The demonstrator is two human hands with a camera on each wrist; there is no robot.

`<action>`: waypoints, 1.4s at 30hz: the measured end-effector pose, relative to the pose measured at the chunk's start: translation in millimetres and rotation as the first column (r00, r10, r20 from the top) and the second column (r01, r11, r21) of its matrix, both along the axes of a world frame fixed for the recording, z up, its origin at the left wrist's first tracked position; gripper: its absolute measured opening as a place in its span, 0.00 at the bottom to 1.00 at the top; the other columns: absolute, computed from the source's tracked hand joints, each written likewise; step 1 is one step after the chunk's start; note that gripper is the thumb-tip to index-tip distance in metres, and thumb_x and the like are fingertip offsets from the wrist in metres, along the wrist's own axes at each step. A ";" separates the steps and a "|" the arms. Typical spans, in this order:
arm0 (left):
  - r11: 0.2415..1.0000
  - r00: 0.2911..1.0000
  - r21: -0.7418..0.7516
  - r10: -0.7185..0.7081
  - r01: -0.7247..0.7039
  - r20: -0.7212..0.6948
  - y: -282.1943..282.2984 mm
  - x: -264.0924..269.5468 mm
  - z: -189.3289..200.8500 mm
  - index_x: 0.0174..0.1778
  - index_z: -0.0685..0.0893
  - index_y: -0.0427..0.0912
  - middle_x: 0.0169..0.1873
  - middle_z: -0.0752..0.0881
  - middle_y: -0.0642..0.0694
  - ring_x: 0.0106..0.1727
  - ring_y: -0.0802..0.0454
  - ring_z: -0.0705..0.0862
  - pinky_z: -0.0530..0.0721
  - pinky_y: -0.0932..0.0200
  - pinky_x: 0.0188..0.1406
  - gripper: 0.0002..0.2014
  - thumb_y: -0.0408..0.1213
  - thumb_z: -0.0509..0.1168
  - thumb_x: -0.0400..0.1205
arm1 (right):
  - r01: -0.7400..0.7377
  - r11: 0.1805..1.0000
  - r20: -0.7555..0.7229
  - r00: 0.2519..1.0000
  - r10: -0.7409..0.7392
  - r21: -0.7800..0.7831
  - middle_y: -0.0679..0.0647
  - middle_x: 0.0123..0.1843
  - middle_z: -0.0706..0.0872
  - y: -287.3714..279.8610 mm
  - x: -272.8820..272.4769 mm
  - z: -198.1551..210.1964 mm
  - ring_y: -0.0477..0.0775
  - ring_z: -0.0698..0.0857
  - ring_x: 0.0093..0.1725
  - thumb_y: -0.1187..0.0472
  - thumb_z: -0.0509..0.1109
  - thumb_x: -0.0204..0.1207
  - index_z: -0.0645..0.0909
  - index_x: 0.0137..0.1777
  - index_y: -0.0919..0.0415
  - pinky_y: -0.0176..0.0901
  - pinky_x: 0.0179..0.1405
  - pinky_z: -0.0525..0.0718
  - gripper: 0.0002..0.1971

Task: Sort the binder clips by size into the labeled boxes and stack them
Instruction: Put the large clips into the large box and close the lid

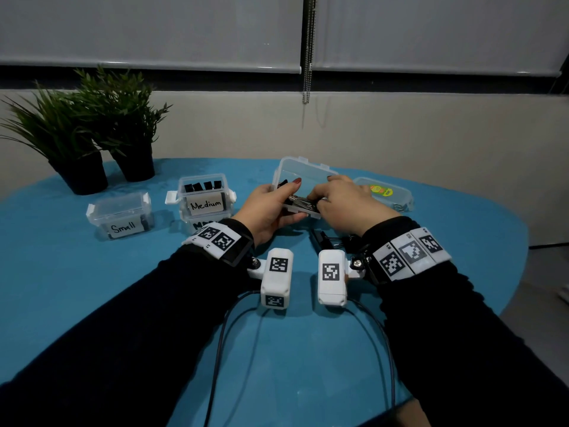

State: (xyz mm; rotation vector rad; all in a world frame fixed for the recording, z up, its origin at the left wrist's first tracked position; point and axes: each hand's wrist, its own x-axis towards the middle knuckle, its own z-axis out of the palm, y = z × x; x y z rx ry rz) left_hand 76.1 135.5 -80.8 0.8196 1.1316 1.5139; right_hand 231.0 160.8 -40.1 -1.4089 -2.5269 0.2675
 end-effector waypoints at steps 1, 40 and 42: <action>1.000 1.000 0.003 -0.003 0.003 0.001 -0.2 -0.2 -0.3 0.59 0.76 0.34 0.40 0.85 0.40 0.36 0.48 0.91 0.90 0.60 0.31 0.18 0.41 0.73 0.83 | -0.002 1.000 0.003 1.000 0.002 0.005 0.56 0.78 0.72 1.0 -0.4 0.0 0.53 0.59 0.84 0.64 0.57 0.82 0.84 0.68 0.44 0.62 0.78 0.55 0.22; 0.995 0.993 -0.047 0.095 -0.092 0.071 6.5 -12.5 -1.9 0.52 0.83 0.42 0.38 0.91 0.44 0.37 0.51 0.91 0.90 0.58 0.36 0.31 0.70 0.58 0.80 | -0.358 0.891 -0.902 0.417 -0.115 -0.279 0.54 0.41 0.92 -9.4 5.1 -1.8 0.43 0.86 0.34 0.68 0.77 0.75 0.91 0.52 0.64 0.35 0.34 0.76 0.07; 0.994 0.992 -0.048 0.104 -0.100 0.076 5.8 -11.6 -1.0 0.50 0.83 0.42 0.40 0.90 0.44 0.40 0.49 0.90 0.91 0.59 0.36 0.31 0.71 0.58 0.79 | -0.395 0.874 -0.951 0.235 -0.203 -0.284 0.56 0.44 0.91 -6.9 6.7 1.3 0.47 0.86 0.37 0.67 0.72 0.81 0.88 0.56 0.64 0.37 0.35 0.79 0.07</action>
